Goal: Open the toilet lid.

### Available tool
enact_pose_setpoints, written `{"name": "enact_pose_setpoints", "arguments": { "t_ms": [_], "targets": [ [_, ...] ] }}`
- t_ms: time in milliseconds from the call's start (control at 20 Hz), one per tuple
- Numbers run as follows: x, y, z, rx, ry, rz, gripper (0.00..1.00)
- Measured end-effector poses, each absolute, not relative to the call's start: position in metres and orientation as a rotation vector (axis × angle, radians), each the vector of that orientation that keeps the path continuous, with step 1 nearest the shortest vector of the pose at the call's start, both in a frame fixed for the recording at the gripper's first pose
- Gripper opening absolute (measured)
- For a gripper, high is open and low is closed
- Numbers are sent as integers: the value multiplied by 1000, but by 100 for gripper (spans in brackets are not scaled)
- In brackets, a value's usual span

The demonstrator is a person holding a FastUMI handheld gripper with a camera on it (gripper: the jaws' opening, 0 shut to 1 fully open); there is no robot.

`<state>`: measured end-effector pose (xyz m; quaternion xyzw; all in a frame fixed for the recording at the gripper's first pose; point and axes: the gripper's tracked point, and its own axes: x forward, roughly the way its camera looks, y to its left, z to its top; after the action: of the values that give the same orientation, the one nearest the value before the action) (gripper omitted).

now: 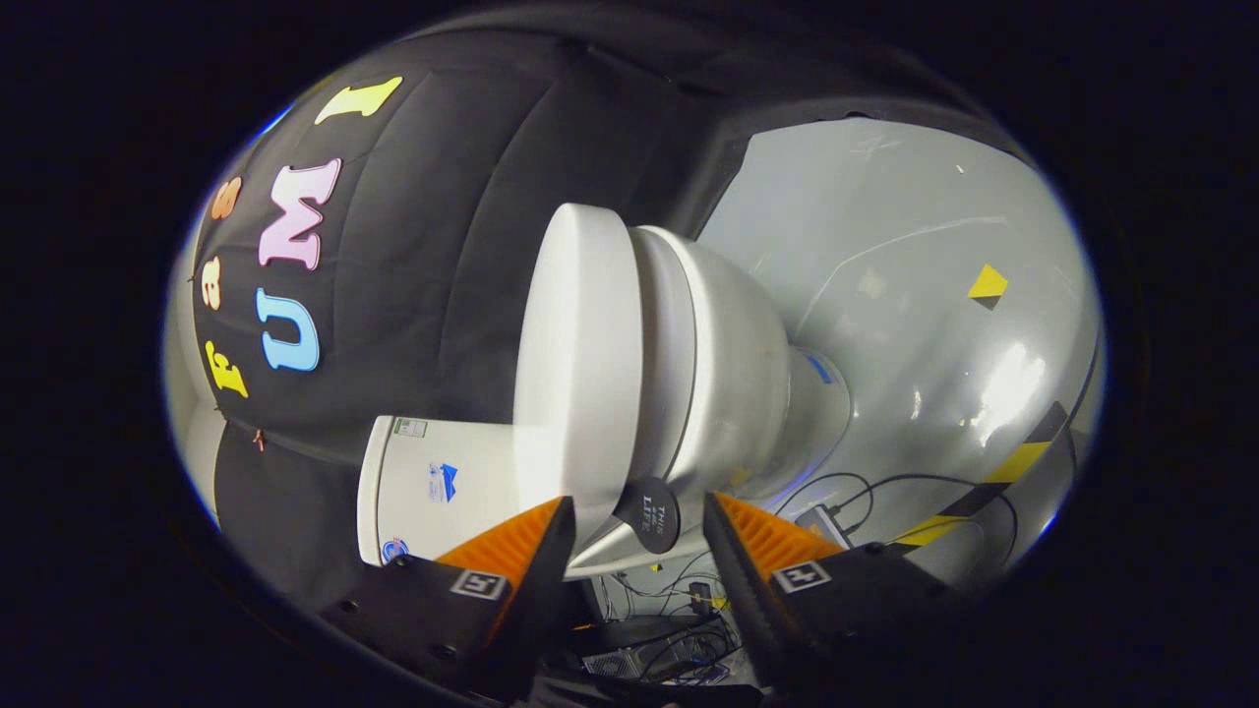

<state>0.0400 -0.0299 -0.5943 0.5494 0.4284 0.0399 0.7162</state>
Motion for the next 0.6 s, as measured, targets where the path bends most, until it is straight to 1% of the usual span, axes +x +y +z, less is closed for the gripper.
{"name": "enact_pose_setpoints", "arguments": {
  "t_ms": [50,150,200,250,400,600],
  "targets": [
    [42,-31,-595,1205,945,88,75],
    [40,-33,-609,1138,978,46,44],
    [35,-20,-615,1156,983,41,33],
    [41,-36,-598,1146,971,39,21],
    [42,-31,-590,1103,947,73,17],
    [46,-29,-585,1055,979,20,17]
  ]
}}
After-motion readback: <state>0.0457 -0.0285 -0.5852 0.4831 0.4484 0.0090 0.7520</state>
